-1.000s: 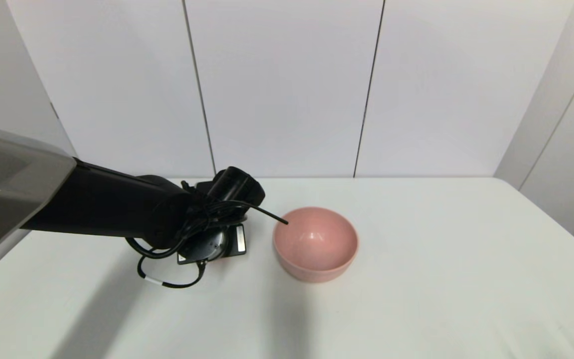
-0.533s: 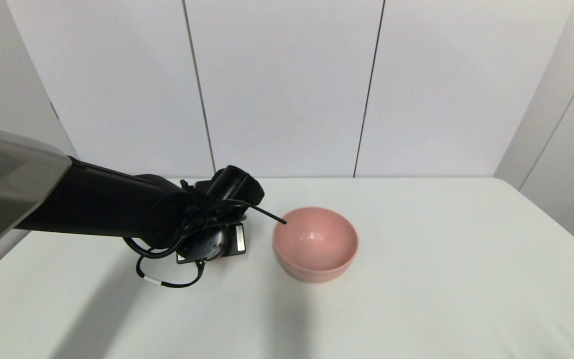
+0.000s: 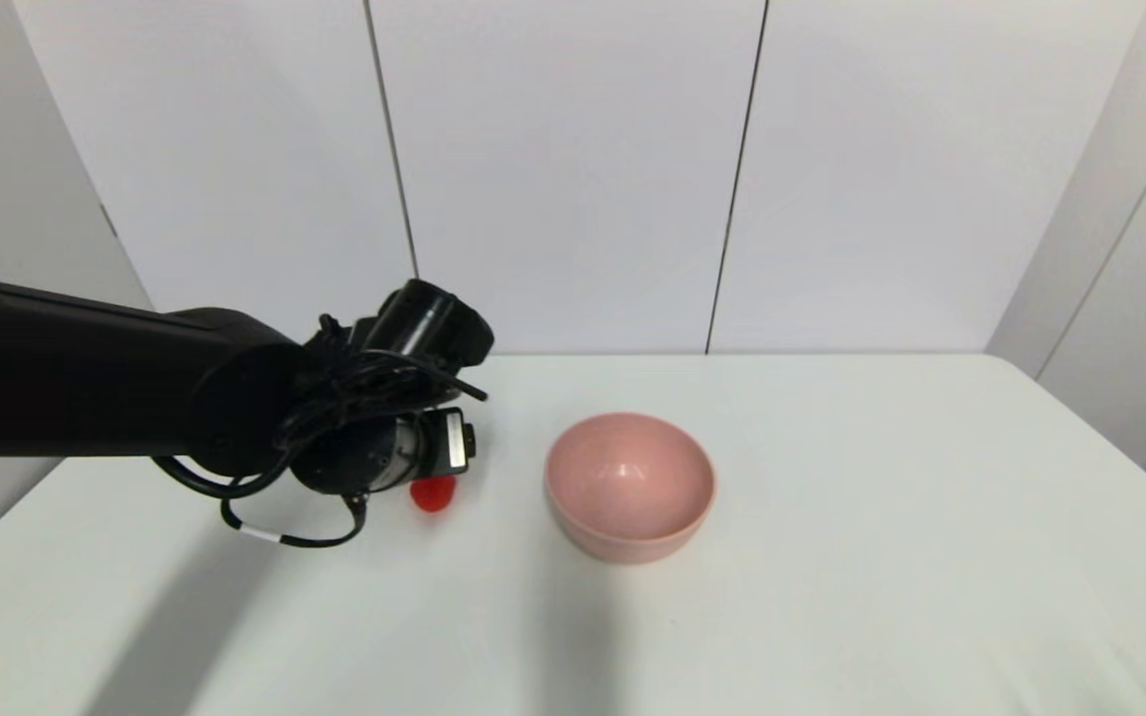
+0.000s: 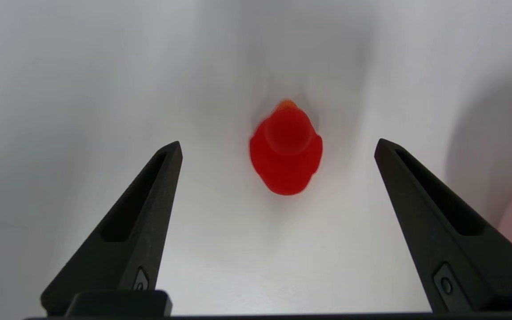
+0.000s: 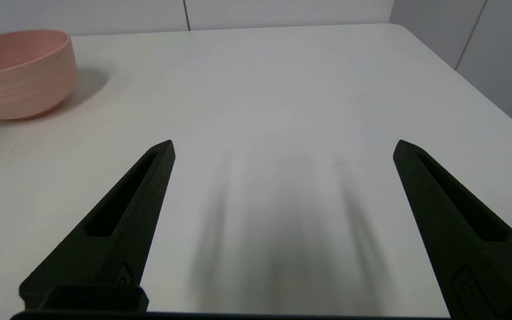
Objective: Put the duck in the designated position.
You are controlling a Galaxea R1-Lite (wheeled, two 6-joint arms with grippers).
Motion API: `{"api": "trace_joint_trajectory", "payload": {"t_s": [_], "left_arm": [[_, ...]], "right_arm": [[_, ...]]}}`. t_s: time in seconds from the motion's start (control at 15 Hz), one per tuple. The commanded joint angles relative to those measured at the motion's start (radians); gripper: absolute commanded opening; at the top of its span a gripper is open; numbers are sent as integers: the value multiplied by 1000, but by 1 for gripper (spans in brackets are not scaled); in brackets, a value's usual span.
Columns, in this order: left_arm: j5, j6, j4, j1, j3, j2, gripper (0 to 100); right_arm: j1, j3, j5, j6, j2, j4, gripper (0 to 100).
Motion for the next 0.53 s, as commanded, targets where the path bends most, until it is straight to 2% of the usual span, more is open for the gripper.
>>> {"api": "trace_joint_trajectory", "payload": {"t_s": [0.07, 0.2, 0.33, 0.53], "left_arm": [[-1, 168, 1, 94, 0, -200, 100], [-38, 328, 3, 166, 7, -320, 100], [-153, 481, 10, 227, 55, -484, 100], [-254, 539, 12, 287, 193, -726, 100]], "right_arm": [[0, 0, 0, 0, 1, 0, 100], [0, 0, 0, 0, 1, 0, 100], [0, 0, 0, 0, 1, 0, 100], [0, 0, 0, 0, 1, 0, 100]]}}
